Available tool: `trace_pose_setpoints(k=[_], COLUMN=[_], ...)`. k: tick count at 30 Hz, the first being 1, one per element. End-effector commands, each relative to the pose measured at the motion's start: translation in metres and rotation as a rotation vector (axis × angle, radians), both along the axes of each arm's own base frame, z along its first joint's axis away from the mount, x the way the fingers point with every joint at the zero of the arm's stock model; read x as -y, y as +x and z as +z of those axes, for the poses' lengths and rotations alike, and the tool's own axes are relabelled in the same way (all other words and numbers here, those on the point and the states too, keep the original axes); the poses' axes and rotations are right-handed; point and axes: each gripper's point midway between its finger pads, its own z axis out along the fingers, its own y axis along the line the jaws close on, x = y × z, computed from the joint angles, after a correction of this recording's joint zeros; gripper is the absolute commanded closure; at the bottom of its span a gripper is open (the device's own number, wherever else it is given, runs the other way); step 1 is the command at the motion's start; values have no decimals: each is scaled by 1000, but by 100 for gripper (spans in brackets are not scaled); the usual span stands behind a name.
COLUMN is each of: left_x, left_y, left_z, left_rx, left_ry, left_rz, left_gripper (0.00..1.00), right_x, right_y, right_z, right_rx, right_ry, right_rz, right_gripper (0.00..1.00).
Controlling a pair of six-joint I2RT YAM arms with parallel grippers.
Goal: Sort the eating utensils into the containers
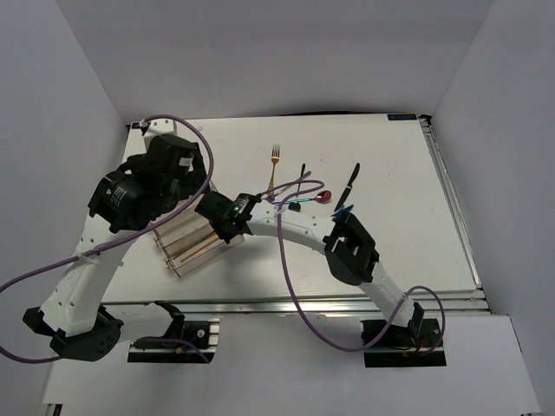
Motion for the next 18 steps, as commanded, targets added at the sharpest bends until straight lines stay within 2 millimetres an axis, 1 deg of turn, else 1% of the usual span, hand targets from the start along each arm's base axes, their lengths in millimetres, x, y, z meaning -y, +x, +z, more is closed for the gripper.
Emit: trace_pose_setpoints(k=[1, 6, 7, 8, 9, 10, 12, 13, 14, 16, 17, 18], left_x=[-5, -6, -5, -5, -5, -6, -6, -6, -5, -4, -3, -1], left_y=[-9, -14, -15, -15, -16, -16, -16, -16, -16, -15, -14, -13], left_z=[3, 4, 3, 3, 2, 2, 1, -1, -1, -2, -2, -1], left_rx=[9, 10, 5, 7, 5, 5, 5, 3, 3, 1, 2, 2], left_ry=[8, 4, 4, 4, 4, 4, 6, 9, 8, 9, 11, 8], left_rz=[-23, -44, -49, -52, -56, -56, -57, -58, -60, -62, -68, -74], left_gripper=[2, 2, 2, 2, 2, 2, 2, 2, 2, 2, 2, 2], right_x=[16, 12, 10, 10, 9, 9, 7, 6, 6, 5, 7, 11], right_y=[11, 22, 21, 21, 22, 23, 25, 28, 31, 36, 42, 48], right_z=[-5, -13, -13, -13, -12, -12, -7, -1, 0, 21, 33, 57], right_rx=[11, 20, 18, 19, 22, 23, 31, 41, 46, 83, 109, 156], right_ry=[-11, 4, 16, 21, 26, 27, 38, 50, 52, 84, 95, 120], right_rz=[-134, -115, -110, -107, -101, -101, -93, -86, -86, -68, -67, -72], right_gripper=[100, 99, 86, 79, 67, 63, 57, 55, 54, 52, 52, 52])
